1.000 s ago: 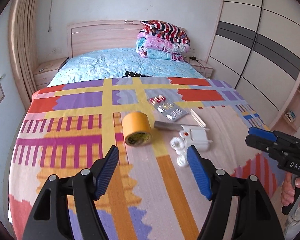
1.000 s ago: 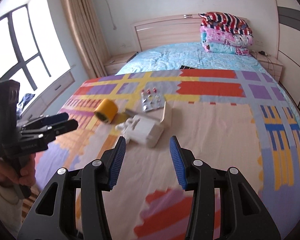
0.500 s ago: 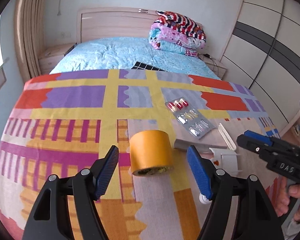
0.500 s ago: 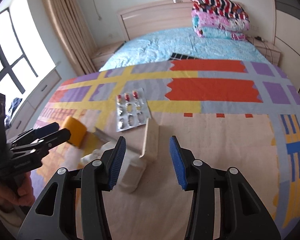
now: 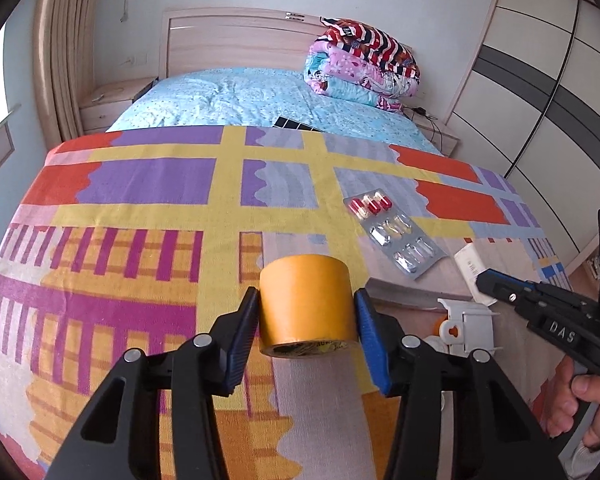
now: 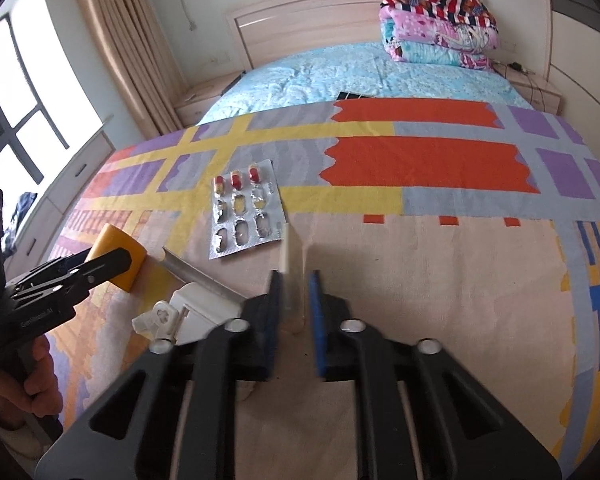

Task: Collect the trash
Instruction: 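Grasp the orange tape roll with the left tool while the right tool grasps the white card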

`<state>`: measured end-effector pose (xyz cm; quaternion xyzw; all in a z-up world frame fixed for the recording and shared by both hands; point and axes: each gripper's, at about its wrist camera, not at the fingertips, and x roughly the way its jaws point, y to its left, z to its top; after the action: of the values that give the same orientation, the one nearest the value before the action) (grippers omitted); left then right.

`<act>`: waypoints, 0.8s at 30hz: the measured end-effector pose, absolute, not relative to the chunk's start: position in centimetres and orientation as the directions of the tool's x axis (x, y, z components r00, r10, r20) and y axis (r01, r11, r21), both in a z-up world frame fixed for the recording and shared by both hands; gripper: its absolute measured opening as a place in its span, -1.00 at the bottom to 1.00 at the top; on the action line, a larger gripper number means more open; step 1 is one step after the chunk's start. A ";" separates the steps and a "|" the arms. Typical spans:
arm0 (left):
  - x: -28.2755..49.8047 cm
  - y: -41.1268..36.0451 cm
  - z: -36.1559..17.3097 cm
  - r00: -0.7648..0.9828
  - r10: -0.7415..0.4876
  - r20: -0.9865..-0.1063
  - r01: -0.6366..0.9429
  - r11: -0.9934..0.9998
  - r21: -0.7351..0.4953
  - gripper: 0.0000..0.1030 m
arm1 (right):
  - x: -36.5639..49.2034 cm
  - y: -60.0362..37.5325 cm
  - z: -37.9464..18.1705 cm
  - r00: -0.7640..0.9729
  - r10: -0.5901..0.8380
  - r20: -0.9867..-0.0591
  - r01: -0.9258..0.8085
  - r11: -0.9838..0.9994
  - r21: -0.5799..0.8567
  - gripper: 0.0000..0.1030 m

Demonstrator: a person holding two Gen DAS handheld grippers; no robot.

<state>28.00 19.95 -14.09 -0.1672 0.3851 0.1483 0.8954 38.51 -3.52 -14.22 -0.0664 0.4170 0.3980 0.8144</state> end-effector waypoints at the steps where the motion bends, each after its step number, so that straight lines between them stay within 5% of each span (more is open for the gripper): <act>1: 27.8 19.9 -13.9 0.664 0.139 -0.735 -0.395 0.900 -0.187 -0.10 | 38.6 -3.6 -14.2 0.335 0.594 -0.731 -0.703 0.674 0.226 -0.91; 24: 18.1 12.8 -7.9 0.742 0.145 -0.654 -0.309 0.940 -0.143 -0.10 | 30.4 -9.8 -9.9 0.384 0.640 -0.666 -0.729 0.652 0.207 -0.91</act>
<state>18.08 12.80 -7.92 -0.1218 0.3374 0.1227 0.9254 30.37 -9.84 -9.86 -0.0598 0.3715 0.4126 0.8296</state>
